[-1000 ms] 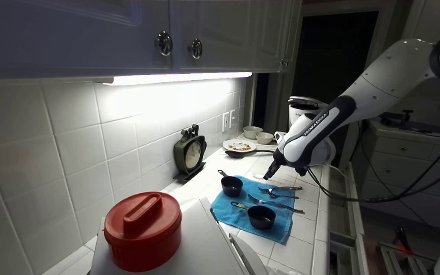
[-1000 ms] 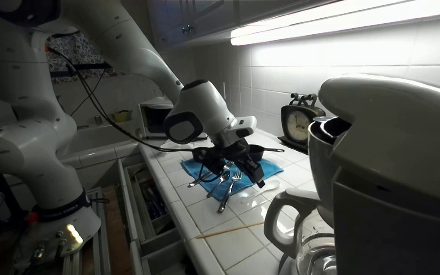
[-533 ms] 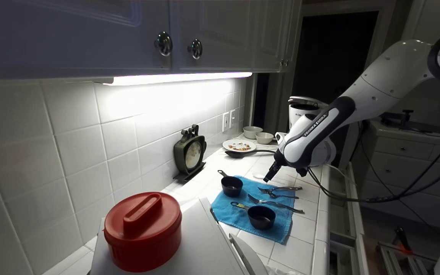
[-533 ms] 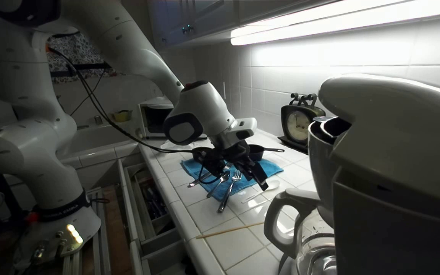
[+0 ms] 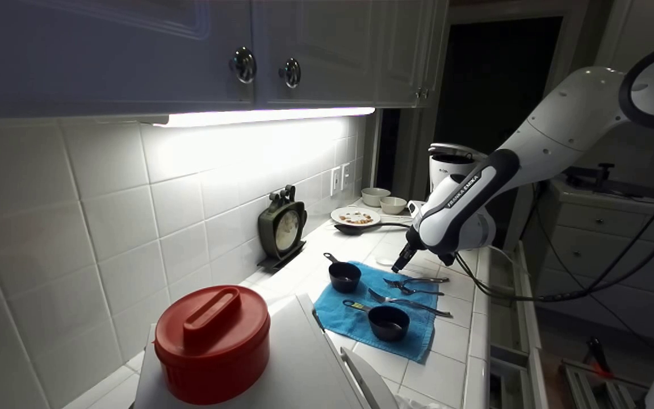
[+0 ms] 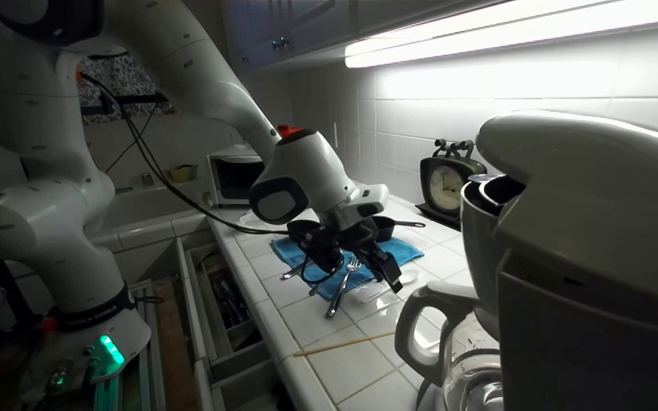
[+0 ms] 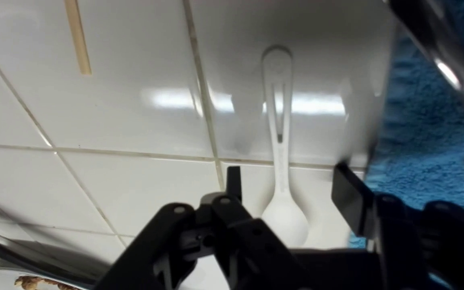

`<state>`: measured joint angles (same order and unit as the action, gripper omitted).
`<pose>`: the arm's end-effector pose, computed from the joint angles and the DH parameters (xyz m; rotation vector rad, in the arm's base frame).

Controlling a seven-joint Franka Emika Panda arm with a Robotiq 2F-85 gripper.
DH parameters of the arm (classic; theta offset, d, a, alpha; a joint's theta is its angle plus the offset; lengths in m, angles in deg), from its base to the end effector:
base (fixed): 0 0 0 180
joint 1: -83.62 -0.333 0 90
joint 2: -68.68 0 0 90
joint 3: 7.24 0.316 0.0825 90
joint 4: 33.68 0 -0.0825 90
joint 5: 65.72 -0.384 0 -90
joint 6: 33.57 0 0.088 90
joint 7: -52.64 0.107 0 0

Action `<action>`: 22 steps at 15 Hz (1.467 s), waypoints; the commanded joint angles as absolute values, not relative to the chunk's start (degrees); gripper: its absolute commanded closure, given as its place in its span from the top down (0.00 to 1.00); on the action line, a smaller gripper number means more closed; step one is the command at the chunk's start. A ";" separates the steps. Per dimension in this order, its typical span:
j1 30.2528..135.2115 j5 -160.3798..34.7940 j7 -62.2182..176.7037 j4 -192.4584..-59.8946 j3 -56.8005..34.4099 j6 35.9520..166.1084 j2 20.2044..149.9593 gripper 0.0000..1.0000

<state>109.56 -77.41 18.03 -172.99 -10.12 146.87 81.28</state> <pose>0.4555 -0.2712 0.2710 2.8401 -0.1412 0.6431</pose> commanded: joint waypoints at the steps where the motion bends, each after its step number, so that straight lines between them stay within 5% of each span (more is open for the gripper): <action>1: 109.28 -76.56 17.70 -170.88 -11.02 147.97 83.51 0.64; 9: 109.43 -77.19 17.68 -169.12 -9.86 147.87 85.00 0.34; 15: 109.91 -77.58 17.54 -168.76 -8.45 147.70 85.80 0.32; 18: 110.31 -77.74 17.49 -168.50 -7.78 147.76 85.89 0.07; 22: 110.77 -77.92 17.28 -168.76 -6.53 147.58 84.81 0.06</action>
